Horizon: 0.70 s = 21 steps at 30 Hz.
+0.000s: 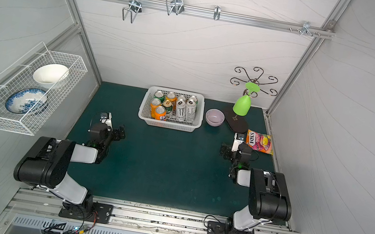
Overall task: Take out the drinks from the basket
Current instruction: Move the basket to the center of the board.
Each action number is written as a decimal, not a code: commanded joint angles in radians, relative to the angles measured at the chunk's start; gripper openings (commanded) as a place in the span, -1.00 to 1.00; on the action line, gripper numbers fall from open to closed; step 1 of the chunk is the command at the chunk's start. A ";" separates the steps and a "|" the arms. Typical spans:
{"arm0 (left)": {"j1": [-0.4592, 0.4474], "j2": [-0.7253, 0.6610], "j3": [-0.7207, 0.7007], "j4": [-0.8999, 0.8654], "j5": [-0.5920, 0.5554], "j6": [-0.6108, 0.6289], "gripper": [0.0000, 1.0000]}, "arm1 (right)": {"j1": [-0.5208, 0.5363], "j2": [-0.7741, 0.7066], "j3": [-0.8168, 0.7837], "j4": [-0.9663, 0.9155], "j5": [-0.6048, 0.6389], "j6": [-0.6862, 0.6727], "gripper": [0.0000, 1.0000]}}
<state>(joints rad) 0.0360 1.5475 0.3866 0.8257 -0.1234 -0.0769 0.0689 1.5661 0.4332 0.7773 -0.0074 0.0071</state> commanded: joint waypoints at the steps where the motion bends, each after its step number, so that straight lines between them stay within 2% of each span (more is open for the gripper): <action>1: -0.005 0.000 0.023 0.026 -0.012 0.017 0.97 | 0.007 0.000 0.016 -0.004 0.007 -0.007 0.98; 21: -0.005 -0.013 0.016 0.040 -0.024 0.012 0.97 | 0.006 0.000 0.013 0.001 0.007 -0.007 0.98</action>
<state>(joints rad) 0.0353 1.5471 0.3866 0.8268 -0.1249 -0.0734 0.0692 1.5661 0.4332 0.7773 -0.0074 0.0071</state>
